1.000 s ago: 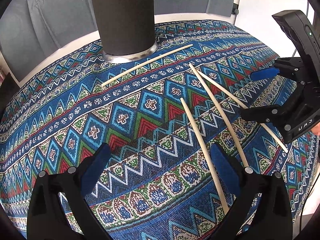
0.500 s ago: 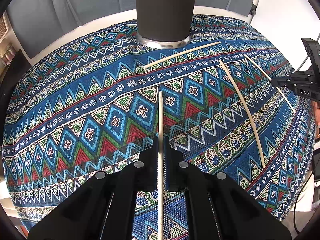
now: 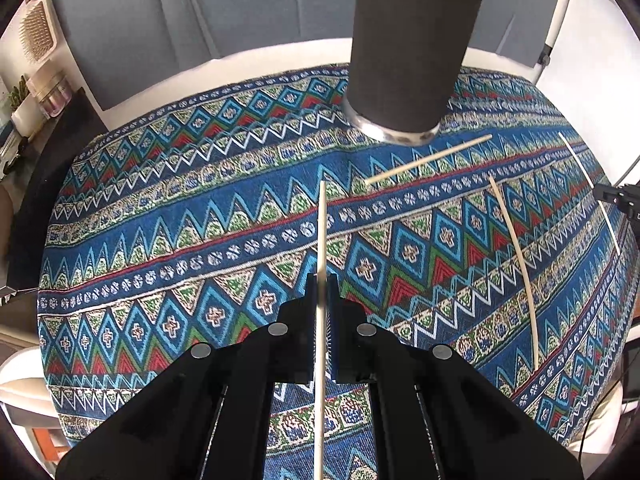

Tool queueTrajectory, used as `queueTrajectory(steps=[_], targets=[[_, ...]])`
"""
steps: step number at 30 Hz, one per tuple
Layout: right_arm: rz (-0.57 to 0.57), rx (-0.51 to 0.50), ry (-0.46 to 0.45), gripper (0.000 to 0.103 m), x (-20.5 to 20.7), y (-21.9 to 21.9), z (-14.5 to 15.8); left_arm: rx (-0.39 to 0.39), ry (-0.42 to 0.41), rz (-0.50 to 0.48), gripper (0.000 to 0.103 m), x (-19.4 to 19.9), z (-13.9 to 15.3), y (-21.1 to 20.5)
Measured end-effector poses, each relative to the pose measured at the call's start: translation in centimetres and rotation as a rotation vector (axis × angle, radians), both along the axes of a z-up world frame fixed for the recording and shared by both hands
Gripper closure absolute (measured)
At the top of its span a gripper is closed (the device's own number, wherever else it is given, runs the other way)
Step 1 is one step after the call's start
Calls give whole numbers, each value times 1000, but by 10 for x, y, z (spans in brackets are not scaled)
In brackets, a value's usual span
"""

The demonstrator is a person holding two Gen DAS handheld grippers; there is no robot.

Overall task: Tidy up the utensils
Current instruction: 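Carry the left tool's chopstick over the black cup while the right tool carries its own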

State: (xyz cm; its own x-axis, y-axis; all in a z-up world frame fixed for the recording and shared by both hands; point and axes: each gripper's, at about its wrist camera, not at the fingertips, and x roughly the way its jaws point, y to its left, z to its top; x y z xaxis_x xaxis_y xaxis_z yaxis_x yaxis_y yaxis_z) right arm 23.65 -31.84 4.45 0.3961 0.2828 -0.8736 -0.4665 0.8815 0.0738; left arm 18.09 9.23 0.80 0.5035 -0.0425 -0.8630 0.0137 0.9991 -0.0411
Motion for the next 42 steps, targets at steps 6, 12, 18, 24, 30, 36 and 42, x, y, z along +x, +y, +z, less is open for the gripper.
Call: queueTrajectory(steps=[6, 12, 18, 24, 30, 36, 42], targets=[[15, 100, -53, 98, 19, 6, 30, -91, -168, 41, 98, 1, 52, 22], [9, 229, -142, 98, 38, 13, 70, -172, -334, 91, 98, 9, 102, 39], [44, 356, -205, 98, 54, 37, 102, -230, -420, 123, 98, 28, 120, 41], [75, 388, -219, 98, 70, 71, 117, -242, -528, 80, 98, 39, 147, 24], [107, 447, -259, 98, 81, 99, 130, -200, -699, 25, 98, 51, 172, 9], [123, 598, -346, 98, 97, 122, 148, -248, -800, 16, 98, 70, 181, 2], [125, 762, -394, 98, 119, 143, 151, -347, -940, 24, 98, 85, 177, 3]])
